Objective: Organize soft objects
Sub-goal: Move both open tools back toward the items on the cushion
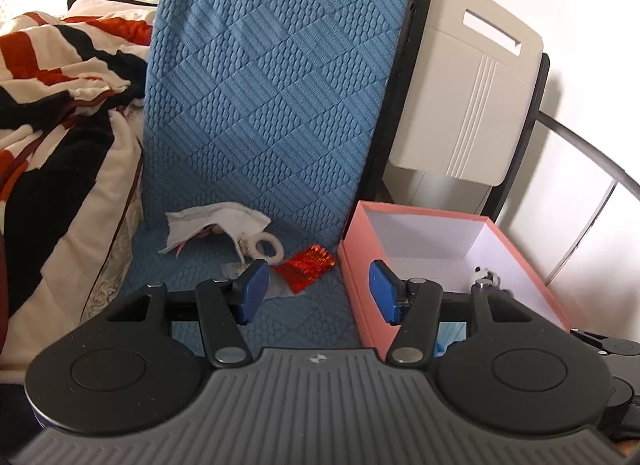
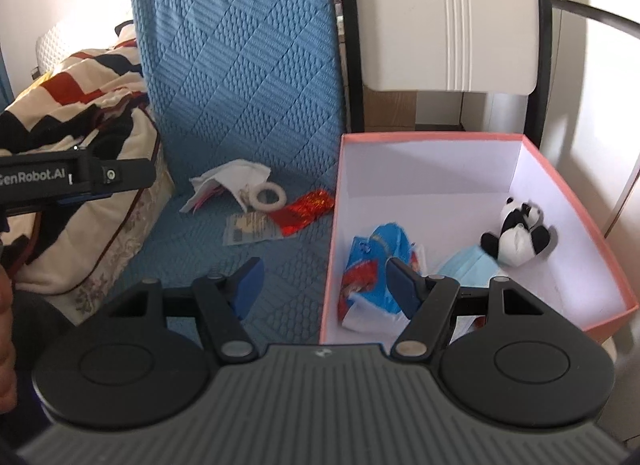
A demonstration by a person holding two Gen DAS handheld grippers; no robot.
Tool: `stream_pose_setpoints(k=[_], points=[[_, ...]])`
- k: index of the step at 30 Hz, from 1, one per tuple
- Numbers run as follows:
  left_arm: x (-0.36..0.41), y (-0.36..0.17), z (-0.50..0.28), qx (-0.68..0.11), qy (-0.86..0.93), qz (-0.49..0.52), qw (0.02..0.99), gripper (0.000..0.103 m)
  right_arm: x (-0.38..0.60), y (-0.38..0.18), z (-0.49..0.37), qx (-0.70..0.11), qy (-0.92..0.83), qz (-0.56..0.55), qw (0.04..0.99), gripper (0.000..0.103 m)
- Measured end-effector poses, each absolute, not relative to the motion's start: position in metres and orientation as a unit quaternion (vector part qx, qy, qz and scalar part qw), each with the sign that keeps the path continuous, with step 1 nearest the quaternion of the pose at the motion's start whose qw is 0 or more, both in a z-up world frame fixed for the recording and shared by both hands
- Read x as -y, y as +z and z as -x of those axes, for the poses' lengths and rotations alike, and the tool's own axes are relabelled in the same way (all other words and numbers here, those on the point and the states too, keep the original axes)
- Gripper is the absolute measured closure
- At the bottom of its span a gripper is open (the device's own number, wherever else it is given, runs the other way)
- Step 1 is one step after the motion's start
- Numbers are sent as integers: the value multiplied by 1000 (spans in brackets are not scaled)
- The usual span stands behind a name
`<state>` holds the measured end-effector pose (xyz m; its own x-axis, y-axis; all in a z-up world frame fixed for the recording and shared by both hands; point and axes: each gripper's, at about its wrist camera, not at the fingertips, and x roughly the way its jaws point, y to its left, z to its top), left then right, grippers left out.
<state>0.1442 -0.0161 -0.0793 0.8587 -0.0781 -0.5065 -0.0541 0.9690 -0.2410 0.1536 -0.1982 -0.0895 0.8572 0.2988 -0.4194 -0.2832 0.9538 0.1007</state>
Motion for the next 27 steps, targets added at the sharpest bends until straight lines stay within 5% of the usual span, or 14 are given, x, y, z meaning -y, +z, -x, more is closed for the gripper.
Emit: stream_pose_setpoints(k=[27], points=[[-19, -134, -163, -280, 18, 125, 952, 41, 138, -124, -162, -230, 157, 11, 960, 33]])
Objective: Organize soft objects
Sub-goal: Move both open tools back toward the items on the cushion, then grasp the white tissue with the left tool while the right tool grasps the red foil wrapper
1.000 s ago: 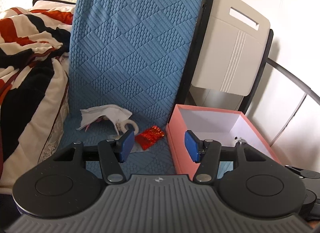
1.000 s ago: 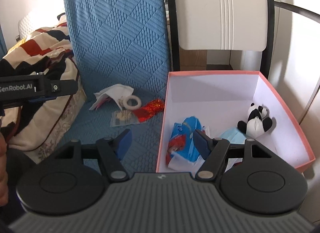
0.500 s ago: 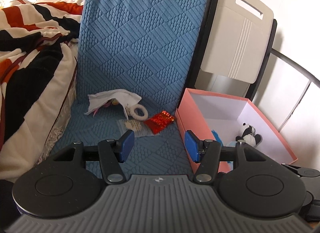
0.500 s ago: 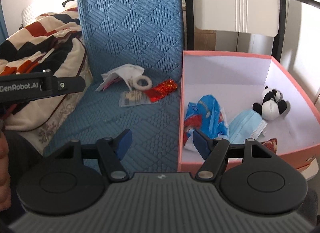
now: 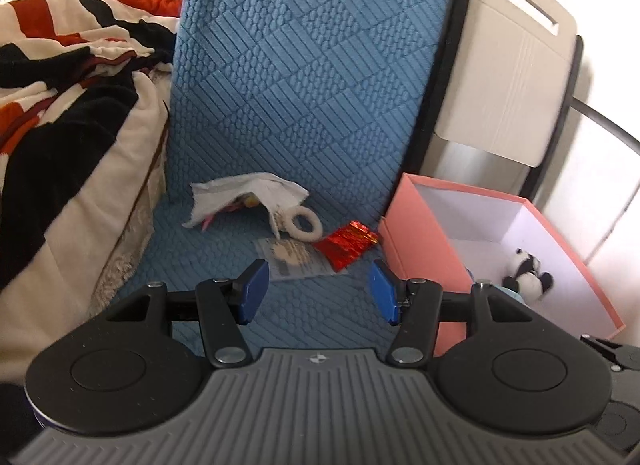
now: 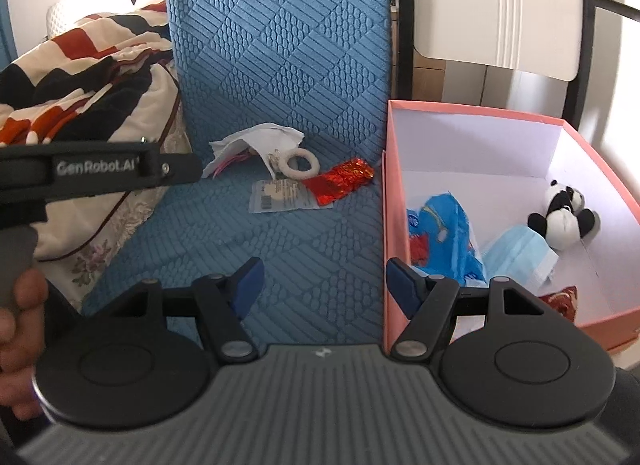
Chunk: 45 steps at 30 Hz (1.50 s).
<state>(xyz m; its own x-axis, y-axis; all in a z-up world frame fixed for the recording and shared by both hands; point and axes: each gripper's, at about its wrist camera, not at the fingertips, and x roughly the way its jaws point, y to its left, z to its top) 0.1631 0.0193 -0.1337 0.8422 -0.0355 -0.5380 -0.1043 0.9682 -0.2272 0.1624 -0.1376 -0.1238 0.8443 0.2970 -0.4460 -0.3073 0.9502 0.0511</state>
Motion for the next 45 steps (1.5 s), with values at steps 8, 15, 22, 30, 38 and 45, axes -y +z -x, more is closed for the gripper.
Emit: stream_pose_setpoints(k=[8, 15, 22, 30, 38, 45], points=[[-45, -137, -188, -283, 30, 155, 946, 41, 118, -125, -190, -226, 167, 12, 960, 33], [-62, -151, -219, -300, 40, 157, 940, 41, 107, -125, -217, -229, 175, 3, 958, 33], [-77, -160, -255, -310, 37, 199, 929, 41, 93, -119, -244, -233, 178, 5, 956, 34], [-87, -172, -300, -334, 29, 249, 908, 41, 78, -128, -285, -254, 175, 22, 951, 34], [-115, -193, -334, -360, 45, 319, 875, 41, 59, -136, -329, -263, 176, 49, 947, 34], [-136, -212, -359, -374, 46, 386, 842, 41, 49, -143, -368, -279, 159, 47, 946, 34]])
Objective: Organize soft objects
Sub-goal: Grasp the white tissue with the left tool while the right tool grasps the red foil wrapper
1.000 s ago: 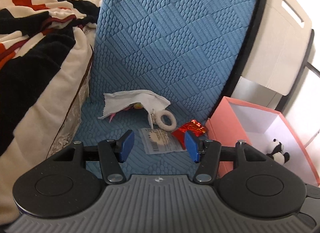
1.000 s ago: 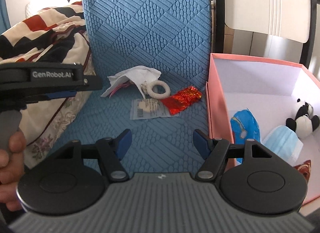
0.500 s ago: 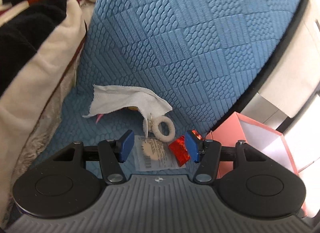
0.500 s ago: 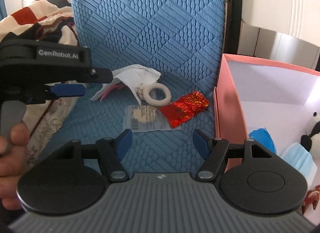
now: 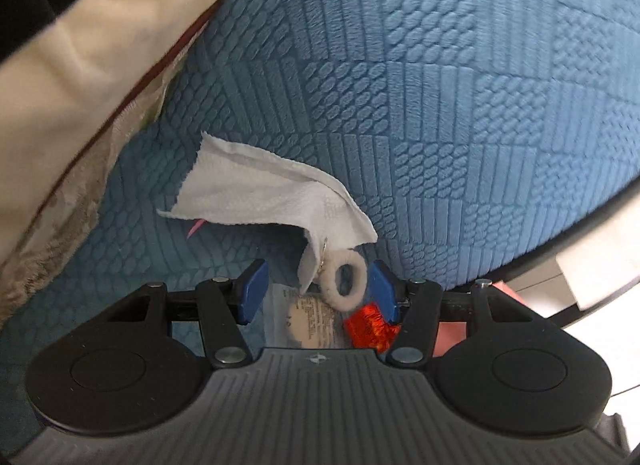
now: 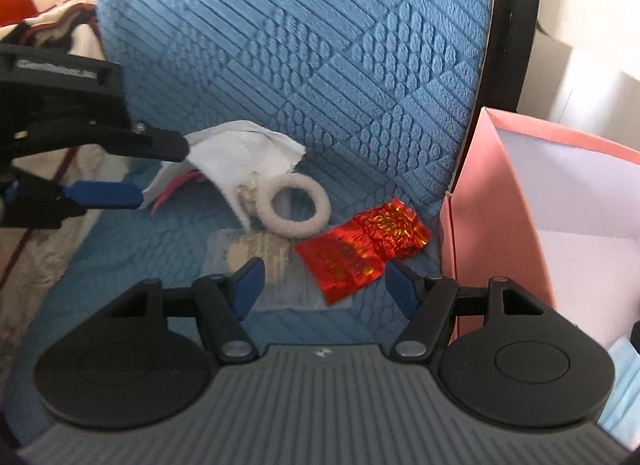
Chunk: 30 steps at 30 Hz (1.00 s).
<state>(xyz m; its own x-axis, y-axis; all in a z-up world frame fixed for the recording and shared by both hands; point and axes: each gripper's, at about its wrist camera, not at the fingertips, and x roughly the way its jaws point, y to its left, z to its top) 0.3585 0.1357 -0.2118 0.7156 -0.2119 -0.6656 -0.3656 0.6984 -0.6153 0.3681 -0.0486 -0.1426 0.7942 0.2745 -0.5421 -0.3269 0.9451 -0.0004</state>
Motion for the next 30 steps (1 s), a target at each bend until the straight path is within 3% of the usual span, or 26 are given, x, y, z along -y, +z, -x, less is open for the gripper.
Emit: stream_pose_setpoints(k=[10, 15, 21, 30], points=[[-162, -237, -375, -359, 57, 488, 793, 43, 41, -152, -413, -301, 112, 19, 947, 34], [-163, -248, -383, -362, 44, 520, 773, 52, 36, -151, -423, -299, 81, 4, 951, 34], [-159, -265, -391, -374, 54, 526, 762, 61, 41, -153, -430, -308, 50, -59, 948, 34], [-157, -269, -405, -365, 54, 524, 768, 61, 38, -157, -435, -298, 5, -78, 951, 35]])
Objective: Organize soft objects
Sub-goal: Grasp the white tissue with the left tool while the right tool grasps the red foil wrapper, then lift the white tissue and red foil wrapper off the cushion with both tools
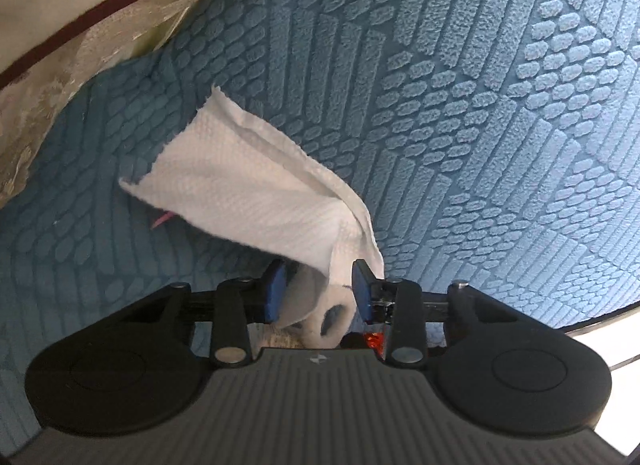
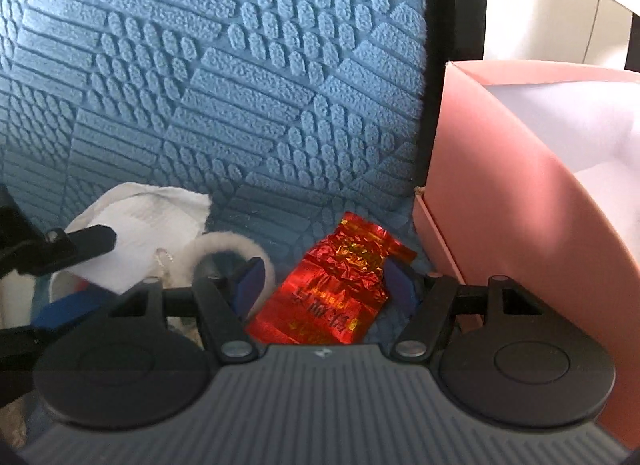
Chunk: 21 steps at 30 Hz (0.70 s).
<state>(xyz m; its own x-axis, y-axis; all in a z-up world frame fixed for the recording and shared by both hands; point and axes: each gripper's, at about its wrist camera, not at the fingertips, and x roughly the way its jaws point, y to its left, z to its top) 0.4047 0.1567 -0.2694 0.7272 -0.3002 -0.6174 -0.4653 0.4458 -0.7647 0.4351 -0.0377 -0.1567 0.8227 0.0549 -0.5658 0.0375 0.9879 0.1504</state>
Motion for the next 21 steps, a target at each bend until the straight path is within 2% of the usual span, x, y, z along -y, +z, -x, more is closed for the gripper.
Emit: stream_pose_setpoints(k=[1, 2, 4, 6, 9, 12, 21], points=[[-157, -270, -405, -366, 55, 523, 768, 63, 36, -158, -436, -296, 1, -74, 952, 35], [-156, -270, -406, -366, 54, 522, 769, 72, 33, -160, -436, -295, -1, -69, 953, 35], [-154, -270, -408, -376, 53, 508, 773, 80, 24, -168, -440, -294, -6, -63, 954, 35], [-150, -270, -409, -381, 63, 487, 783, 91, 19, -170, -441, -299, -8, -50, 953, 35], [-151, -273, -408, -384, 76, 477, 787, 98, 9, -176, -440, -299, -21, -20, 954, 45], [-151, -269, -406, -380, 76, 471, 792, 100, 2, -180, -442, -296, -26, -3, 955, 52], [-148, -232, -388, -366, 67, 414, 831, 101, 11, -179, -443, -304, 1, -21, 953, 56]])
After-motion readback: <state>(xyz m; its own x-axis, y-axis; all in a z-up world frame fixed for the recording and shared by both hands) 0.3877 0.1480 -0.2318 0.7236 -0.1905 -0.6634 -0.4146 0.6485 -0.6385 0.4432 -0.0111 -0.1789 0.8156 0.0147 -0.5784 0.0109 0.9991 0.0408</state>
